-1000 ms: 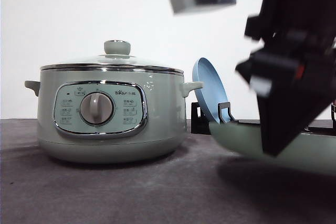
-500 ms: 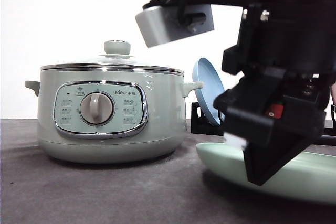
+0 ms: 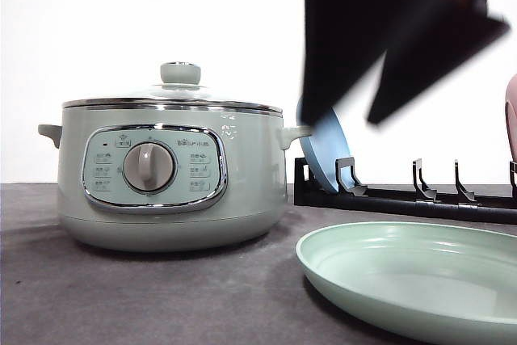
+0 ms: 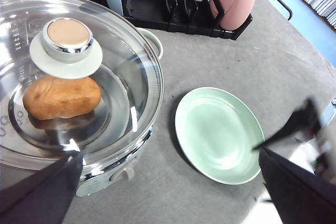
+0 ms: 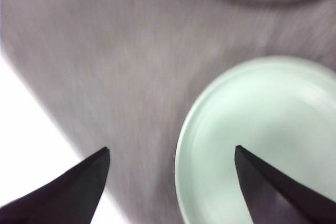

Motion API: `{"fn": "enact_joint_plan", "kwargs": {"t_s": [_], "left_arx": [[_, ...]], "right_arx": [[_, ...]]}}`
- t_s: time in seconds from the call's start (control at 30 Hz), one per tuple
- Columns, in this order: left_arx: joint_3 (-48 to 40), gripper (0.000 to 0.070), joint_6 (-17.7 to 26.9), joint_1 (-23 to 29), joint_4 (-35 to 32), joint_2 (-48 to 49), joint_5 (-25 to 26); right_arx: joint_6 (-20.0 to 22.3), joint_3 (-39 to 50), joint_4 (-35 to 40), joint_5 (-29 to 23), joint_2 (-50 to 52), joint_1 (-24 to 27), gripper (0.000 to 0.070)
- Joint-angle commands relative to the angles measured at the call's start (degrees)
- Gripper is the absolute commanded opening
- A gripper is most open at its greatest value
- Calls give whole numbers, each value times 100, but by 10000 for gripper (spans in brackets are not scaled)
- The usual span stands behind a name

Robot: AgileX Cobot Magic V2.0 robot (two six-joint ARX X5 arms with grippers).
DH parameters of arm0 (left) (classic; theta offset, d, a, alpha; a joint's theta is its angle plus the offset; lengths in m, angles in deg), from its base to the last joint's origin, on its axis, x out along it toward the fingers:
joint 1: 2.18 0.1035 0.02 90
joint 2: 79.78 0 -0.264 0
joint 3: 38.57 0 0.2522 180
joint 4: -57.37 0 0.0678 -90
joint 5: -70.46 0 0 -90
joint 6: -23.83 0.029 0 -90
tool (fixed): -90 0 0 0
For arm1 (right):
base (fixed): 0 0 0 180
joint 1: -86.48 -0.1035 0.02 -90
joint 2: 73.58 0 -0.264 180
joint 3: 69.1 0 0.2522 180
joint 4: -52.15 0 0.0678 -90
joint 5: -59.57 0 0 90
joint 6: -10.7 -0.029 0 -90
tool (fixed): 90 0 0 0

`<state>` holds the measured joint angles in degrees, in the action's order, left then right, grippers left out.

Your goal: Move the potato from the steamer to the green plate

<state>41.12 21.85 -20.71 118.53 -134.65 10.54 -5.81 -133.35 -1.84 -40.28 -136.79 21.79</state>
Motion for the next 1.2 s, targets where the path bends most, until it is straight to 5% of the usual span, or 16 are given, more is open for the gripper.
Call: {"fn": "enact_joint_plan", "kwargs": {"t_s": [0.0, 0.43, 0.67, 1.17], "left_arx": [[118, 700, 110, -26, -66, -55, 33], [118, 700, 113, -26, -57, -55, 35], [118, 700, 113, -26, -49, -55, 33], [261, 681, -108, -75, 201, -162, -236]], "right_arx": [[-133, -108, 182, 92, 187, 76, 485], [-173, -105, 388, 1364, 1761, 2237, 551], [218, -97, -526, 1438, 2401, 3152, 663], [-84, -94, -771, 1648, 3663, 3353, 700]]}}
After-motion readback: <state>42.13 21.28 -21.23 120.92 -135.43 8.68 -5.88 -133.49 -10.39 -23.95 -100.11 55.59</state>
